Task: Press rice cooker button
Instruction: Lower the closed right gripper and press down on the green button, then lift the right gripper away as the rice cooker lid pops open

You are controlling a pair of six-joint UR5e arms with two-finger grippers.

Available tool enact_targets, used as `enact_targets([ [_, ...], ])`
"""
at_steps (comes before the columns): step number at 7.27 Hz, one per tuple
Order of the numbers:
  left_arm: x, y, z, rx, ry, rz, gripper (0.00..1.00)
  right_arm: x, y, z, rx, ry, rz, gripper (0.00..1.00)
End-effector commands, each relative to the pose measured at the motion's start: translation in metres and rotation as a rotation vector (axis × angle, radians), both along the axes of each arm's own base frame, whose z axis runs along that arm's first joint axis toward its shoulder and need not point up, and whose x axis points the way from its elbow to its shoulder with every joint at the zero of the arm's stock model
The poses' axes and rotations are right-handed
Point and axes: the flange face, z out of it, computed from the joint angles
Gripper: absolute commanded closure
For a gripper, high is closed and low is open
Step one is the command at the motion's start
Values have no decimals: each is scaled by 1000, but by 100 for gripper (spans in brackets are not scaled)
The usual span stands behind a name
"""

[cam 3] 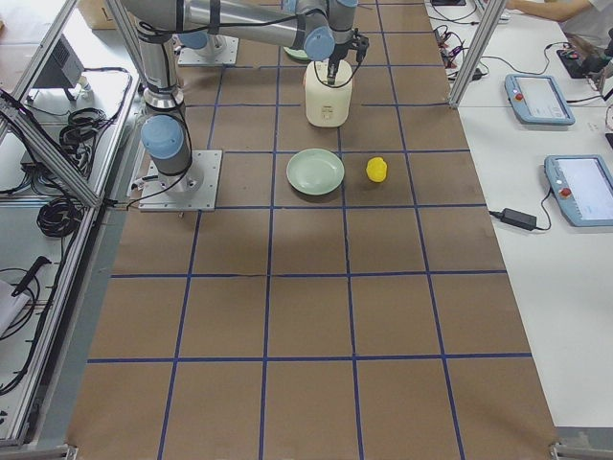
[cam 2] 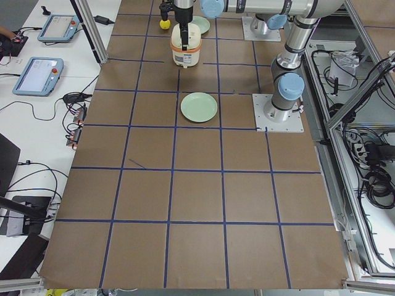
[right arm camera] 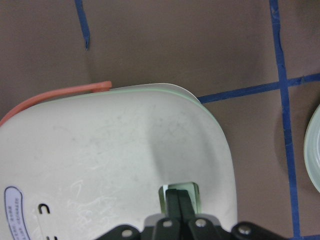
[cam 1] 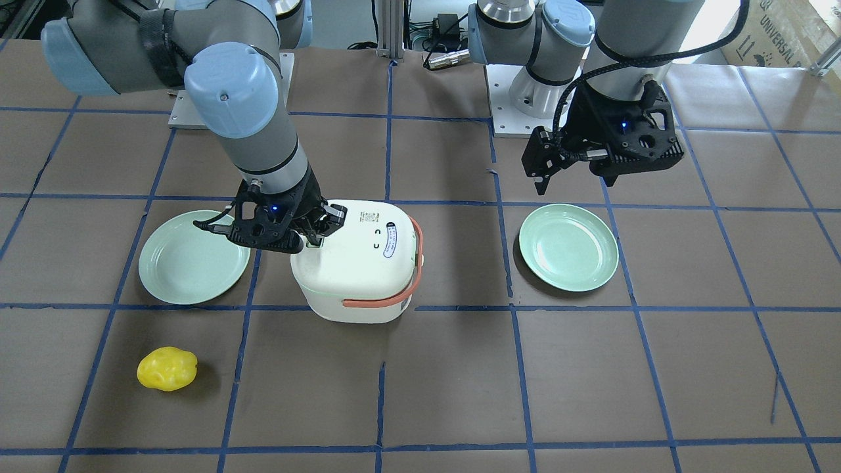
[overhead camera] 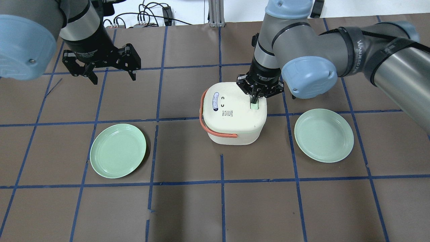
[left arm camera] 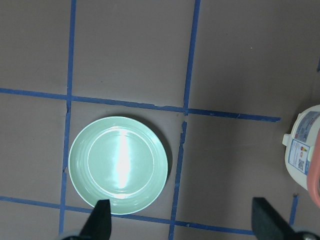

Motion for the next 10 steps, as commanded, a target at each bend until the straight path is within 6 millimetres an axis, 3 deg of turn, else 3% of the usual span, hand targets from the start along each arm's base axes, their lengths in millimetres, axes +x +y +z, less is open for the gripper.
enact_targets([
  [1, 0, 0, 0, 0, 0, 0, 0, 0, -1, 10, -19, -2, -3, 82],
  [2, 0, 0, 0, 0, 0, 0, 0, -2, -2, 23, -35, -11, -3, 77],
  [5, 0, 0, 0, 0, 0, 0, 0, -14, -13, 90, -23, 6, 19, 74],
  [6, 0, 0, 0, 0, 0, 0, 0, -34, -15, 110, -5, 58, 78, 70],
  [8, 0, 0, 0, 0, 0, 0, 0, -94, -20, 148, -14, 112, 116, 59],
  [10, 0, 0, 0, 0, 0, 0, 0, -127, -6, 175, -38, 113, 113, 41],
])
